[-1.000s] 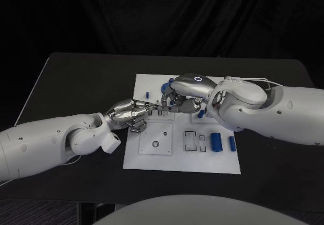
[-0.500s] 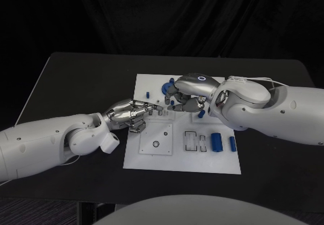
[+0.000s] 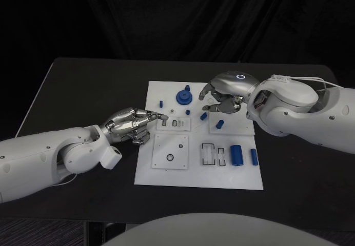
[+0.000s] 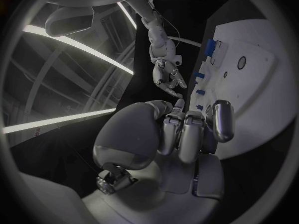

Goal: Assemble the parts on the task board

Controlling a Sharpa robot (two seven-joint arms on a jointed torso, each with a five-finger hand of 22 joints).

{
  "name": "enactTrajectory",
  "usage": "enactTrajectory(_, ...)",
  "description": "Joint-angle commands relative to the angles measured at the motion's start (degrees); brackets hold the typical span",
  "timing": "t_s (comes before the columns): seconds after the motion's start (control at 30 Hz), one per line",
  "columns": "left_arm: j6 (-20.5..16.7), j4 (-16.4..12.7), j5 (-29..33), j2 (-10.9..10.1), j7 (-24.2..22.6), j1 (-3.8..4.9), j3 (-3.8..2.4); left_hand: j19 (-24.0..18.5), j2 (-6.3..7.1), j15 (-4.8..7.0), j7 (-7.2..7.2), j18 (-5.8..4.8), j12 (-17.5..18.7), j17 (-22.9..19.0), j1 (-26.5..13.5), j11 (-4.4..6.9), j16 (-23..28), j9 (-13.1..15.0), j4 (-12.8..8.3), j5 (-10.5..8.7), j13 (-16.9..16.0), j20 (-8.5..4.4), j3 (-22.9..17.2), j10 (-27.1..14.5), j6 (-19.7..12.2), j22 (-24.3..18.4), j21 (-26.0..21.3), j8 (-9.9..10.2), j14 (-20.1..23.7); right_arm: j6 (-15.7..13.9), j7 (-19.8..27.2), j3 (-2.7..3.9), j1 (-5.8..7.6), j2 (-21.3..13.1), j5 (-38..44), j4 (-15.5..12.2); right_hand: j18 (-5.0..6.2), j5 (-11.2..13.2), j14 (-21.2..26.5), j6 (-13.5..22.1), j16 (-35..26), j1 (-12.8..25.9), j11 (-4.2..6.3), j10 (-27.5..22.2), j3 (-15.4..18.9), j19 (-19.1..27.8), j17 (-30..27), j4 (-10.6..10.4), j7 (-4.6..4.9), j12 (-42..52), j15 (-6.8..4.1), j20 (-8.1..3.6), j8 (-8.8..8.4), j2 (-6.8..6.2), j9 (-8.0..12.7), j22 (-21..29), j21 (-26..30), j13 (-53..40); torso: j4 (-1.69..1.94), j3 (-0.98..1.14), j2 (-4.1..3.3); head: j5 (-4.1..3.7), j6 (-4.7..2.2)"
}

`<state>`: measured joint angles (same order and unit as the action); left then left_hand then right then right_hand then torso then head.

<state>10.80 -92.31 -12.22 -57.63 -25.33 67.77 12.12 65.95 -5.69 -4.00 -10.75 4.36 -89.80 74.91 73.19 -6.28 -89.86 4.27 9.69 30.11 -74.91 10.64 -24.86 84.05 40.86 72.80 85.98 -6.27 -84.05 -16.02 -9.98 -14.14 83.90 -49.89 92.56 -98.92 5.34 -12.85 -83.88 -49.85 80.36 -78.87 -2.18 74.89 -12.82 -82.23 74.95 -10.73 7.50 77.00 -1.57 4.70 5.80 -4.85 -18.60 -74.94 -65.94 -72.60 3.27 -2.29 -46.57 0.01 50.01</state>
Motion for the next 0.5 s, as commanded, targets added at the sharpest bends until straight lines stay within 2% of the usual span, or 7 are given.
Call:
enactTrajectory(0.03,-1.4,-0.3,0.1,-0.1,-2.0,-0.09,-0.03,0.1,0.14,0.10,0.02,0.10,-0.2,15.1,0.5,0.09,-0.1,0.1,-0.3,0.30,-15.1,-0.18,-0.1,6.0,0.4,0.1,-0.3,-0.2,-6.0,3.7,-4.8,0.00,0.18,-0.3,1.9,0.2,-0.88,-0.4,-2.7,0.5,-0.1,-0.4,0.12,-0.3,-0.1,0.1,9.0,0.3,-0.08,0.0,-0.02,-0.15,-0.50,0.01,0.2,-9.3,0.1,0.1,-0.04,-0.01,-0.03,0.02,-0.01)
enactTrajectory(0.3,-1.6,-0.3,0.1,-0.4,-2.2,-0.09,-0.03,-0.2,0.11,0.11,0.01,0.15,-0.2,15.1,0.5,0.09,-0.1,0.1,-0.3,0.45,-15.1,-0.20,-0.1,6.0,0.5,-0.1,-0.3,-0.3,-6.0,7.0,-6.6,-0.01,0.26,0.0,2.1,1.1,-0.82,-0.9,-2.5,-0.1,-0.2,-0.6,0.02,-0.5,-0.2,0.3,9.0,0.4,-0.06,-0.1,0.05,-0.11,-0.53,0.09,0.4,-9.2,0.4,0.2,-0.06,-0.02,-0.03,-0.45,-0.01)
enactTrajectory(0.4,-1.7,-0.3,0.1,-0.4,-2.2,-0.09,-0.03,-0.4,0.08,0.12,0.00,0.18,-0.2,15.1,0.5,0.09,-0.1,0.1,-0.3,0.51,-15.1,-0.21,-0.1,6.0,0.6,-0.2,-0.3,-0.3,-6.0,8.1,-6.6,-0.02,0.22,0.2,2.1,1.4,-0.72,-1.0,-2.3,-0.7,-0.6,-1.1,0.05,-1.0,-0.4,0.6,8.7,0.9,-0.10,-0.5,0.08,-0.08,-0.56,0.04,0.6,-9.0,0.8,0.5,0.03,0.01,-0.02,-0.63,-0.01)
enactTrajectory(0.5,-1.6,-0.2,0.1,-0.4,-2.3,-0.09,-0.03,-0.4,0.08,0.12,0.00,0.18,-0.2,15.1,0.5,0.09,-0.1,0.1,-0.3,0.51,-15.1,-0.21,-0.1,6.0,0.6,-0.2,-0.3,-0.3,-6.0,8.7,-6.3,-0.02,0.11,0.4,2.1,1.7,-0.70,-1.0,-2.2,-0.9,-0.7,-1.4,0.08,-1.2,-0.6,0.8,8.7,1.2,-0.12,-0.6,0.08,-0.06,-0.66,-0.04,0.8,-9.0,0.9,0.6,-0.02,0.04,-0.02,-0.57,-0.01)
